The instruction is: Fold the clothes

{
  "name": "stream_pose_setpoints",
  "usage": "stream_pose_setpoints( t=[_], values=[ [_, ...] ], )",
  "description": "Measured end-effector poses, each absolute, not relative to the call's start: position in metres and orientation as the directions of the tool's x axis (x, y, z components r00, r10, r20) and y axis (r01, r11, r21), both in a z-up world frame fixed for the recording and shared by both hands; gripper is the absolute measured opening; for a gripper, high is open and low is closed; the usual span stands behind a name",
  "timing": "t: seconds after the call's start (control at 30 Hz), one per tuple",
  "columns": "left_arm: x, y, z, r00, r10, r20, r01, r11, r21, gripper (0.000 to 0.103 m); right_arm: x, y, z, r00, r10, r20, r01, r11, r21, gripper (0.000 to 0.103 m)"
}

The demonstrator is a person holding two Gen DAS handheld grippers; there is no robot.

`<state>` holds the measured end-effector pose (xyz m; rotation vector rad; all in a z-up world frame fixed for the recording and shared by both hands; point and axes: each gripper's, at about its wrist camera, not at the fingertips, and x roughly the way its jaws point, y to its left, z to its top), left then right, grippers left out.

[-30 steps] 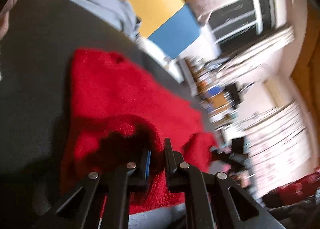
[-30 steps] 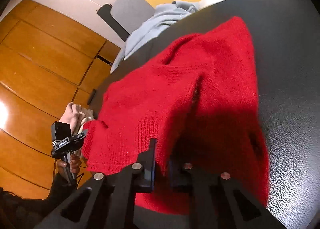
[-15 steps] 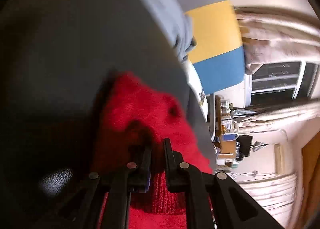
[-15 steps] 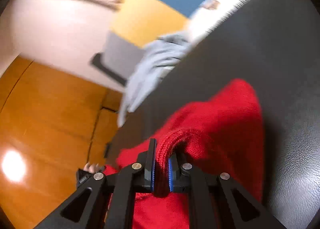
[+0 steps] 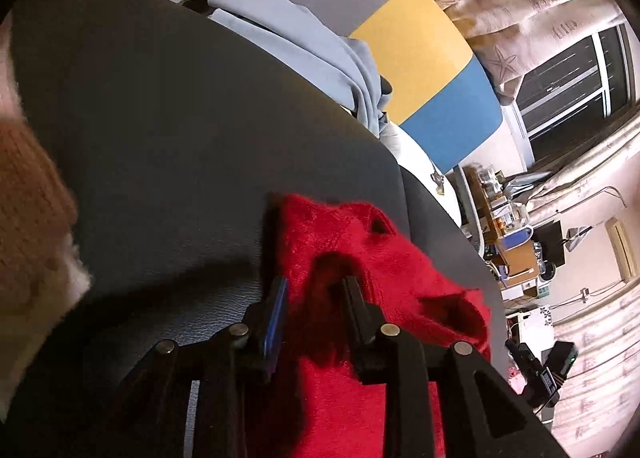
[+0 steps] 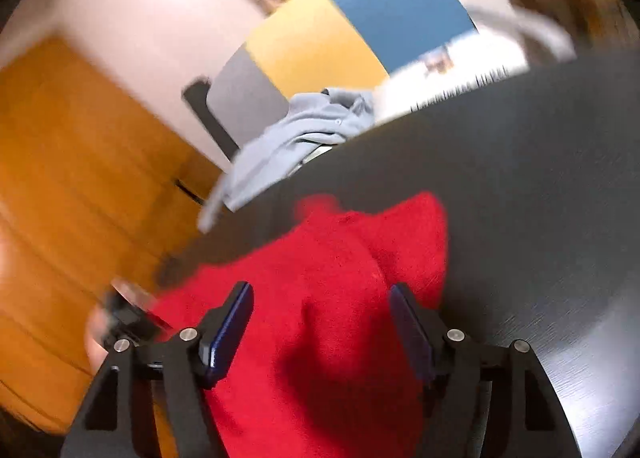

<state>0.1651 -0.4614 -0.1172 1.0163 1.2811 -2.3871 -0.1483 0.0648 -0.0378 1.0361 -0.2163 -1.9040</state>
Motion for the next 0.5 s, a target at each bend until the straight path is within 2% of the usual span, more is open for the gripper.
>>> stream_pose_setpoints(
  t=[0.07,0.17,0.3,0.37,0.4,0.43,0.5],
  values=[
    [0.168,-0.461,-0.117,-0.721,0.094,-0.687,0.516,-0.589,-0.622,0.026,-0.14,0.05,-0.027,-0.264,-0.734,-0.626,0.725,-0.579,0.373,0.072],
    [0.17,-0.459,-0.114,-0.718,0.077,-0.692,0.518,-0.605,-0.605,0.026,-0.143,0.017,-0.025,-0.294,-0.683,-0.669,0.794,-0.564,0.227,0.072],
    [0.173,-0.455,-0.106,-0.718,0.06,-0.693,0.503,-0.643,-0.577,0.028,-0.159,-0.001,-0.03,-0.327,-0.639,-0.697,0.777,-0.601,0.187,0.072],
    [0.172,-0.45,-0.1,-0.712,0.057,-0.699,0.488,-0.676,-0.552,0.029,-0.167,-0.007,-0.033,-0.342,-0.618,-0.708,0.763,-0.622,0.176,0.06],
    [0.172,-0.447,-0.097,-0.708,0.053,-0.705,0.48,-0.696,-0.534,0.029,-0.17,-0.01,-0.035,-0.349,-0.608,-0.713,0.755,-0.633,0.17,0.033],
    [0.173,-0.444,-0.093,-0.705,0.049,-0.708,0.468,-0.718,-0.515,0.029,-0.174,-0.013,-0.037,-0.356,-0.598,-0.718,0.748,-0.643,0.164,0.023],
    [0.175,-0.438,-0.084,-0.713,0.051,-0.7,0.422,-0.766,-0.485,0.03,-0.182,-0.018,-0.04,-0.37,-0.576,-0.729,0.733,-0.663,0.152,0.011]
  ],
)
